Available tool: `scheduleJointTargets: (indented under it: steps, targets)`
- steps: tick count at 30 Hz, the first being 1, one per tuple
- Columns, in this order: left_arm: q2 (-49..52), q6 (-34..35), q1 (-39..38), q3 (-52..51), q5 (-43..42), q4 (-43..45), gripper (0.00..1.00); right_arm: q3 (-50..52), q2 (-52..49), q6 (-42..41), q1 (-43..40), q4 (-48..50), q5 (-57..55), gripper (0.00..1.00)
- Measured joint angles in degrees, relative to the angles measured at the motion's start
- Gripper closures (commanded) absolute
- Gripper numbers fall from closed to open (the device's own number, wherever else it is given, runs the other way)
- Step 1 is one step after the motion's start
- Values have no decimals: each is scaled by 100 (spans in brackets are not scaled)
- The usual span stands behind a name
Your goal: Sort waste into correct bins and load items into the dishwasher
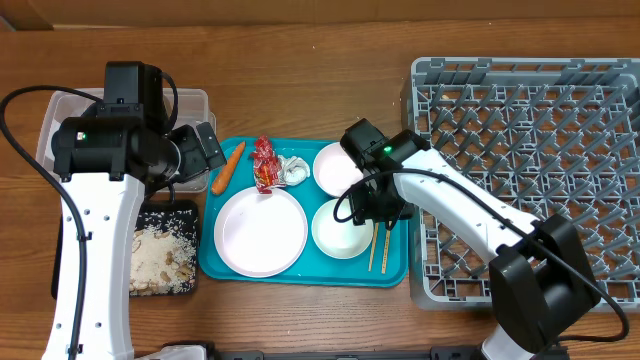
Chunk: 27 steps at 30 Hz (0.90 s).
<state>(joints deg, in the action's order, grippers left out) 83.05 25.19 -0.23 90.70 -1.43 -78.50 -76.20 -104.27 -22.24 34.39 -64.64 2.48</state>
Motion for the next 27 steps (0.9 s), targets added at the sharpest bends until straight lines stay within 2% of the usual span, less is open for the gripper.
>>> scheduleJointTargets:
  steps: [5,11,12,13,15,17,18,19,27]
  targets:
    - [0,-2,0,0,0,0,0,341,0,50,-17,422,33,48]
    - [0,0,0,0,0,0,0,658,-4,216,-13,490,68,76]
    - [0,0,0,0,0,0,0,658,-4,238,-13,498,68,83]
    - [0,0,0,0,0,2,0,658,-4,245,-13,514,66,85]
    - [0,0,0,0,0,0,0,660,-4,243,-13,507,46,86]
    - [0,0,0,0,0,0,0,660,-4,260,-13,575,24,82]
    - [0,0,0,0,0,2,0,662,-4,280,-13,645,24,82]
    - [0,0,0,0,-2,-2,0,662,-4,302,-13,730,35,96]
    - [0,0,0,0,0,0,0,660,-4,387,-13,686,114,96]
